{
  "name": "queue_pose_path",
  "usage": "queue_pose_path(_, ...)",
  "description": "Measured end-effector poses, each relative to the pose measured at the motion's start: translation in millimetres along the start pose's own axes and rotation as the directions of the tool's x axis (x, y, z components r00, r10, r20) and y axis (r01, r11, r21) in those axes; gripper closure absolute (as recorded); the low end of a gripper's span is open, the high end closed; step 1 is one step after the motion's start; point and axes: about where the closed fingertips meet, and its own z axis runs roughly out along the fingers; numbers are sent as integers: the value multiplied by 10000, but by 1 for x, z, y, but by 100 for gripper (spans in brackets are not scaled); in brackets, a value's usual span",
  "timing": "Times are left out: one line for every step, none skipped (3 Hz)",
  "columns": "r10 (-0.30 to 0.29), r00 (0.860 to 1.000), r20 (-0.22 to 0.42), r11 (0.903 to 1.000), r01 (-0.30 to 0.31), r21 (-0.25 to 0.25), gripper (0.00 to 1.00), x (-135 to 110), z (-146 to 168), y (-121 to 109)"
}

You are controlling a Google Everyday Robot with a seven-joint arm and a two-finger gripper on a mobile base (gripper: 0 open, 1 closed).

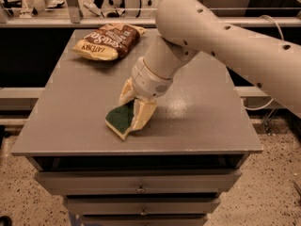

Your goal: Move sponge near brown chip bag

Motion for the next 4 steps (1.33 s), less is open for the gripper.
queue_pose_path(0,10000,-2,10000,0,1,94,-1,-2,0)
queue_pose_path(1923,9802,-464,9792,-1886,751,100,33,-50,-12)
queue_pose_path(1837,9819,-465,9806,-1798,781,100,31,-50,-11)
queue_pose_path(1877,9810,-487,9771,-1814,1112,100,30,-55,-11)
